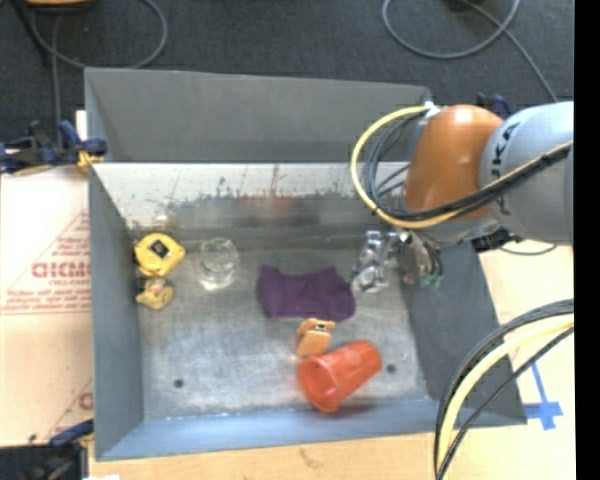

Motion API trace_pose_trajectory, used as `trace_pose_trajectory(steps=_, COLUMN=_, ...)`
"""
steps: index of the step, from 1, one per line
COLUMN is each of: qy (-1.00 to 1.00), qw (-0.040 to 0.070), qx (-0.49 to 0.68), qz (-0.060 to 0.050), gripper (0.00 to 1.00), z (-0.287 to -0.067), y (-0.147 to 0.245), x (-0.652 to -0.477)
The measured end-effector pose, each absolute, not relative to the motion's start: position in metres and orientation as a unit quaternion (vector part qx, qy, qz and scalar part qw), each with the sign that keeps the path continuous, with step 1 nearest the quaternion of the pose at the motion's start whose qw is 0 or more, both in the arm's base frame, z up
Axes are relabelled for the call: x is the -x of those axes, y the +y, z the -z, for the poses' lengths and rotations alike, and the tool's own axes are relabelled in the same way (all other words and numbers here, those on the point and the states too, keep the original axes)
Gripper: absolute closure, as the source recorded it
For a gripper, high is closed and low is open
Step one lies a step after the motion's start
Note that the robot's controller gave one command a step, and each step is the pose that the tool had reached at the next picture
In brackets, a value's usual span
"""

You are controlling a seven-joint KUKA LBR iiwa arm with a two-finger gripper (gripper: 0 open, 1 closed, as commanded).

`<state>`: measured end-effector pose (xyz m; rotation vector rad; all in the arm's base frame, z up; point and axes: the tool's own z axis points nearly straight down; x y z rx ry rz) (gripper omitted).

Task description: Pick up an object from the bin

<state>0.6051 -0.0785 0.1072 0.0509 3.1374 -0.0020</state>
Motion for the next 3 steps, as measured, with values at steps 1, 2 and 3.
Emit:
trace_pose_trajectory(steps=1, qy=1.000, qw=0.002, qx=-0.016, qz=0.001, gripper=1.00, z=-0.107, y=-0.079, x=-0.605)
trace_pose_trajectory(steps=2, qy=1.000, qw=0.000, qx=-0.003, qz=0.000, gripper=1.00, z=-0.118, y=-0.083, x=-0.596)
trace_pose_trajectory(steps=3, qy=1.000, qw=-0.001, qx=-0.001, qz=0.000, gripper=1.00, z=-0.166, y=-0.081, x=-0.604)
